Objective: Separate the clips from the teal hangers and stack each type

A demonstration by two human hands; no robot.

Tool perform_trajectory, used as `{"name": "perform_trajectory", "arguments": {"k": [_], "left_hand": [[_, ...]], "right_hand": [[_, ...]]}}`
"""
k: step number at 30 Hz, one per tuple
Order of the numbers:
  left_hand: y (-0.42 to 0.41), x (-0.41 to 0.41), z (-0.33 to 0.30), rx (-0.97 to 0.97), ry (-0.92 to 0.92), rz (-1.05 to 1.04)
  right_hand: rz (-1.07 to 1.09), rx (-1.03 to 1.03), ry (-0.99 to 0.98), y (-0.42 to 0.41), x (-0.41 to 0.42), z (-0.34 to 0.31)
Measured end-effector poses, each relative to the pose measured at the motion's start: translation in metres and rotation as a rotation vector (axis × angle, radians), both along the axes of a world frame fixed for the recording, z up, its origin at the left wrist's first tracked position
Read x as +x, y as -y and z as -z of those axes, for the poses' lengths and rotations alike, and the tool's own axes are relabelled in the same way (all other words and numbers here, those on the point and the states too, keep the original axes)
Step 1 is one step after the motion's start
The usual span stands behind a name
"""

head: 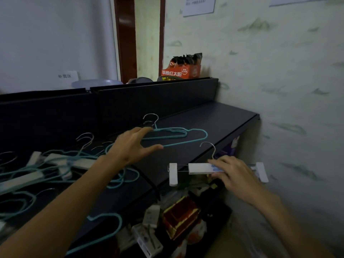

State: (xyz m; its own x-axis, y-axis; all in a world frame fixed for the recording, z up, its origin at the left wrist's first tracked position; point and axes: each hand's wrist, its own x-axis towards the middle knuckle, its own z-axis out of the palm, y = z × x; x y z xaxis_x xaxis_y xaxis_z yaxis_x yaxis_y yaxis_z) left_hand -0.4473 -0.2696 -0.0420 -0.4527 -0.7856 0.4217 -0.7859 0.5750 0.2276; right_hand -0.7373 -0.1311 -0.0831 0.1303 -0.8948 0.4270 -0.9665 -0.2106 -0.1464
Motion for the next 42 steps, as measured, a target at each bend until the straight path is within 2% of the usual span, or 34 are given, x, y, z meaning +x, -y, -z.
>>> {"name": "perform_trajectory", "arguments": {"k": [13, 25, 32, 42], "left_hand": [[0.116, -0.031, 0.016, 0.201, 0.184, -0.079], [0.161, -0.029, 0.028, 0.378, 0.208, -0.145], [0.164, -0.034, 0.031, 0.394, 0.191, -0.117], [0.173, -0.038, 0.042, 0.396, 0.219, -0.124]], "right_hand": [[-0.068, -0.055, 0.072, 0.120, -0.043, -0.009], [-0.250, -0.005, 0.062, 0.225, -0.063, -0.009], [-0.312, 0.017, 0.056, 0.244, -0.064, 0.001], [-0.282, 0.032, 0.072, 0.239, -0.056, 0.009]]}}
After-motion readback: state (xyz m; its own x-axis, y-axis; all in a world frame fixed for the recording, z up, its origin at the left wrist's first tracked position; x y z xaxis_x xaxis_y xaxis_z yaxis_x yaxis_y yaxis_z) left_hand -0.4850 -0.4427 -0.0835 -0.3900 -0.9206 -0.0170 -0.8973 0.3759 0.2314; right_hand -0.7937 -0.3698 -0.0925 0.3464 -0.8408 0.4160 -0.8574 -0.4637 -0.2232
